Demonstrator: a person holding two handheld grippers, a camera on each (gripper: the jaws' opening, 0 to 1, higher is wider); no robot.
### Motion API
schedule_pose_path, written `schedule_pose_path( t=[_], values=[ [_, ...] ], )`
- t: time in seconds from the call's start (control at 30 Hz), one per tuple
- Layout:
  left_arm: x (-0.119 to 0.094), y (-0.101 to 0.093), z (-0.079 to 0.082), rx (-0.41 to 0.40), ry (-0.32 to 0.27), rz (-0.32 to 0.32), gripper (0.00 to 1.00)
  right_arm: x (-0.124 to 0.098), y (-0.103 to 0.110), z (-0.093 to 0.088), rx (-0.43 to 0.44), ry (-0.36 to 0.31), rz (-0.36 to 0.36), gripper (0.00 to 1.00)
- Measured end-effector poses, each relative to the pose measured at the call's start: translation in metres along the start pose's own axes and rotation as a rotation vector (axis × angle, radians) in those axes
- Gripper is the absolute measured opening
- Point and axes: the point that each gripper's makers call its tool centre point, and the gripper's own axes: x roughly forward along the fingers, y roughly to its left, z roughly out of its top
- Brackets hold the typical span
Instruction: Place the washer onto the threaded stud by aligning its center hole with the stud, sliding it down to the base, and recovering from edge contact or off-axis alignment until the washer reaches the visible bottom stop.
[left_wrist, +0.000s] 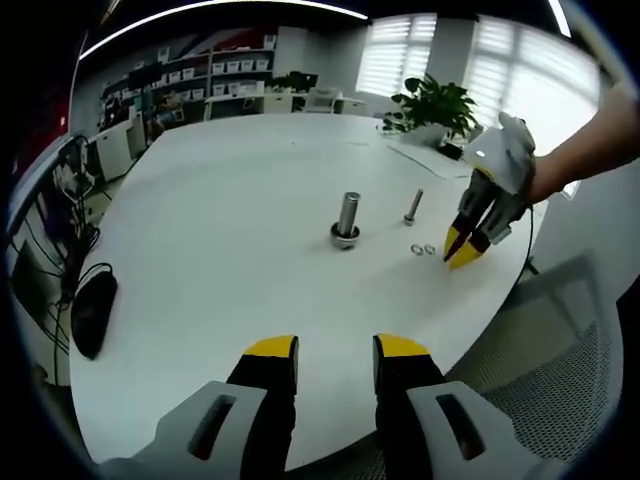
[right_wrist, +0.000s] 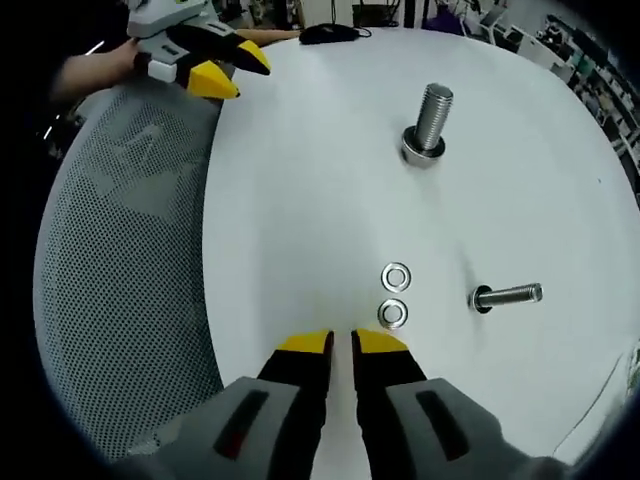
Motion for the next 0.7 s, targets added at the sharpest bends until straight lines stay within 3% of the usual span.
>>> schedule_pose_path(
  t=[0.1, 0.4, 0.5, 0.7],
  values=[
    [0.000, 0.000, 0.000, 0.000, -0.001, 0.000, 0.28, -0.007, -0.009, -0.001, -0.078, -0.008, -0.052, 0.22],
    [0.000, 0.000, 0.000, 0.003, 0.002, 0.004, 0.28, -0.019, -0.020, -0.022, -0.007, -0.004, -0.034, 0.29],
    [0.000, 0.000, 0.000, 0.003, 0.001, 0.005, 0.28, -0.021, -0.019, -0.029, -0.054, -0.003, -0.047, 0.30],
    [0.000, 0.001, 0.001, 0.005, -0.001, 0.006, 0.28, -0.019, -0.018, -0.045, -0.054, 0.039, -0.042, 0.31]
  ],
)
